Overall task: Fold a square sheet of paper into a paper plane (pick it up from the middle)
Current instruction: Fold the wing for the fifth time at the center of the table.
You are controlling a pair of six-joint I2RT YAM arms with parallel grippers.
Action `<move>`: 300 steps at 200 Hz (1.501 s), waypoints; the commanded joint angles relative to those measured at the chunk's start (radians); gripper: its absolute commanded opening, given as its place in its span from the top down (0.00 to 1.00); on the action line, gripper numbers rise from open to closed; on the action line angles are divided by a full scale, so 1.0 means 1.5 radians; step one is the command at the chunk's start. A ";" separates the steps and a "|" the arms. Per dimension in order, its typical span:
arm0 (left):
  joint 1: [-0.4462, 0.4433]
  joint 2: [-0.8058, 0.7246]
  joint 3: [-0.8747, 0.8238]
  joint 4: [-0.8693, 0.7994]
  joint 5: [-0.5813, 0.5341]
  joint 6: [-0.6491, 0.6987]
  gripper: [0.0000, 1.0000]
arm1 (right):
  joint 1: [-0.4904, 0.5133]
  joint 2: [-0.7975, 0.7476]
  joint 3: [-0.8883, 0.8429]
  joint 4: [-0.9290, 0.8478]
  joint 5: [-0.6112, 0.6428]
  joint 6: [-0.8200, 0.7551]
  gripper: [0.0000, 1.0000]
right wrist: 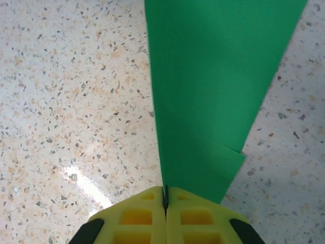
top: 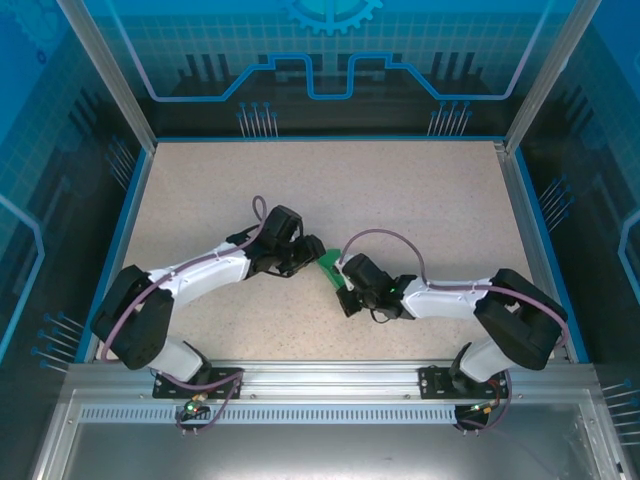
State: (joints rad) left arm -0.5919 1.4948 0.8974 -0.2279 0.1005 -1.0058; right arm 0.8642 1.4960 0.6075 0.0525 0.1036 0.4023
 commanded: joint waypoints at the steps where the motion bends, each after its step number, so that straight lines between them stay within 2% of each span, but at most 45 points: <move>1: -0.001 -0.015 -0.016 -0.019 -0.024 -0.013 0.44 | -0.036 -0.015 -0.027 0.069 -0.104 0.037 0.95; 24: -0.001 -0.010 -0.017 -0.014 -0.019 -0.013 0.46 | -0.064 -0.017 -0.047 0.102 -0.153 0.051 0.95; 57: -0.001 -0.009 -0.030 0.004 -0.010 -0.017 0.55 | -0.102 -0.004 -0.069 0.141 -0.215 0.083 0.95; 100: -0.002 -0.009 -0.043 0.031 0.008 -0.010 0.63 | -0.156 0.029 -0.085 0.221 -0.326 0.123 0.95; 145: -0.002 0.002 -0.062 0.106 0.059 -0.002 0.67 | -0.181 0.083 -0.087 0.271 -0.377 0.169 0.95; 197: -0.008 0.056 -0.065 0.191 0.123 -0.001 0.69 | -0.229 0.117 -0.112 0.365 -0.452 0.249 0.95; 248: -0.019 0.124 -0.032 0.255 0.168 0.006 0.68 | -0.268 0.145 -0.111 0.387 -0.508 0.272 0.94; 300: -0.033 0.189 -0.001 0.304 0.179 -0.002 0.68 | -0.281 0.159 -0.109 0.381 -0.519 0.271 0.94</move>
State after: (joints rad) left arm -0.6331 1.7473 0.8623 0.1642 0.3347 -1.0187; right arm 0.4633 1.7172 0.4503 0.6109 -0.6403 0.7982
